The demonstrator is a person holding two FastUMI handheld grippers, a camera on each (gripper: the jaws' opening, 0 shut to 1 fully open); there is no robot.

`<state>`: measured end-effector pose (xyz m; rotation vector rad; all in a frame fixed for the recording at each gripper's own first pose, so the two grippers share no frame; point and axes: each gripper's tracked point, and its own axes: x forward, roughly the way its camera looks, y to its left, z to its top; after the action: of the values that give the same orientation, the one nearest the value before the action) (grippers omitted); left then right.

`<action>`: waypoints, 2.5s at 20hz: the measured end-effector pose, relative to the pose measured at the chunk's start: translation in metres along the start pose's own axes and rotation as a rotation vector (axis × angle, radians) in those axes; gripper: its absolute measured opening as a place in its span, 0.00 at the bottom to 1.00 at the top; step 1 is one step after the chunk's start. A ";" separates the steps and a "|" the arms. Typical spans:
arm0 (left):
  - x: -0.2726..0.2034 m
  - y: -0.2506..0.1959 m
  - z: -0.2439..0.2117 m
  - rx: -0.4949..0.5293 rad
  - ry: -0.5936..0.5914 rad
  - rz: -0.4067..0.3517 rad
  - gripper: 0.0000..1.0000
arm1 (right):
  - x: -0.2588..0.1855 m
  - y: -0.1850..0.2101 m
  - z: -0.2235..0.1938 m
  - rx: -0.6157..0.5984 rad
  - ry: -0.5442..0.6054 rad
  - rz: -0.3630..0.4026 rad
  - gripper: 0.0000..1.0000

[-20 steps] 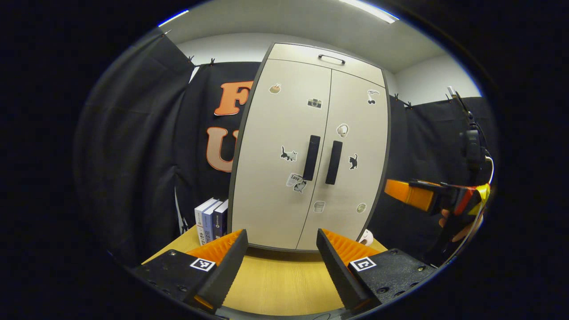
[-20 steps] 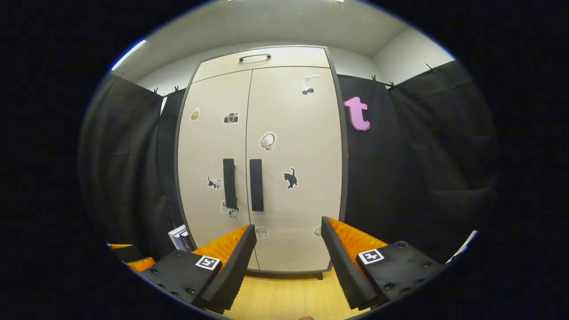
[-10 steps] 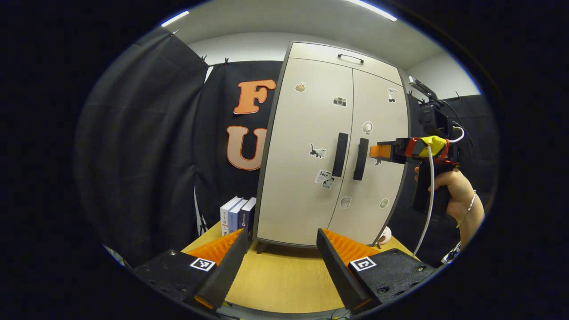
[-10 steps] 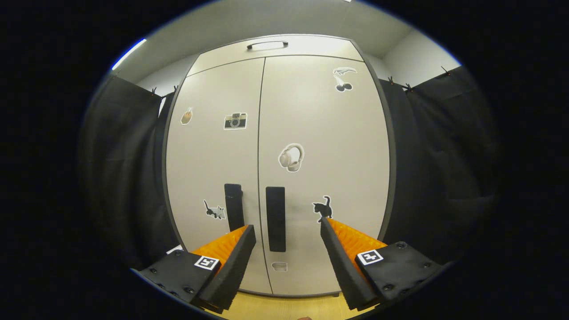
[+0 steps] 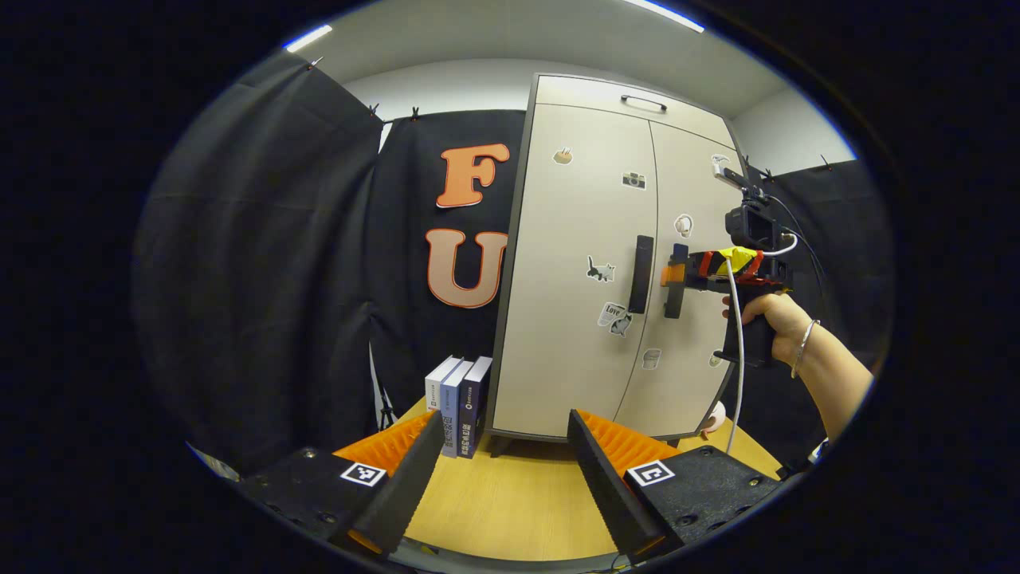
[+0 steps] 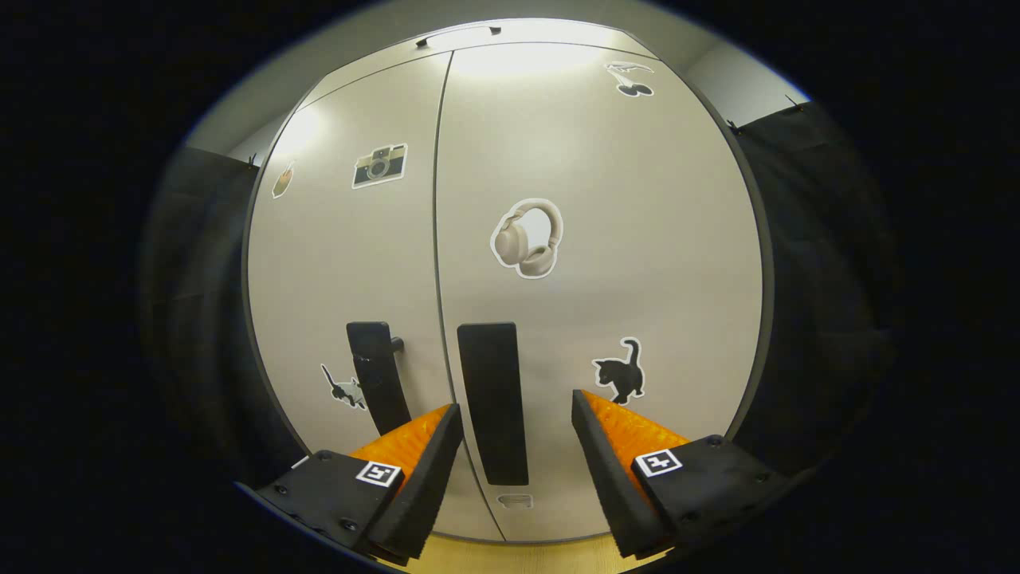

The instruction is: Open the right door of the double-door shoe cabinet with the right hand, and open the left door with the left hand.

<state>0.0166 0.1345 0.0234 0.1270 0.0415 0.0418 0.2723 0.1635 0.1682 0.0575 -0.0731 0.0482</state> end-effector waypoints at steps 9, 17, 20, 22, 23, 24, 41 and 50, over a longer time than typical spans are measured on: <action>0.005 0.019 -0.003 -0.028 0.007 0.032 0.95 | 0.010 0.007 -0.012 0.003 0.034 -0.017 0.41; -0.001 0.018 -0.004 -0.048 0.002 0.045 0.95 | -0.005 0.006 -0.014 -0.018 0.028 0.008 0.24; -0.004 0.016 -0.005 -0.058 0.007 0.047 0.95 | -0.016 0.005 -0.014 -0.012 0.041 0.029 0.24; -0.005 0.013 -0.001 -0.060 -0.004 0.044 0.95 | -0.020 0.004 -0.013 -0.015 0.048 0.044 0.24; -0.004 0.011 0.001 -0.058 -0.009 0.041 0.95 | -0.024 0.003 -0.014 -0.015 0.053 0.049 0.24; -0.004 0.009 0.003 -0.057 -0.015 0.040 0.95 | -0.028 0.003 -0.014 -0.019 0.057 0.056 0.23; -0.004 -0.019 0.013 -0.064 -0.031 0.021 0.95 | -0.066 -0.025 -0.012 -0.004 0.085 0.101 0.23; -0.003 -0.051 0.003 -0.063 -0.006 -0.001 0.95 | -0.075 -0.045 -0.008 -0.029 0.075 0.052 0.23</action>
<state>0.0160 0.0833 0.0201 0.0639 0.0341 0.0417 0.2007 0.1157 0.1519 0.0244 0.0000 0.1007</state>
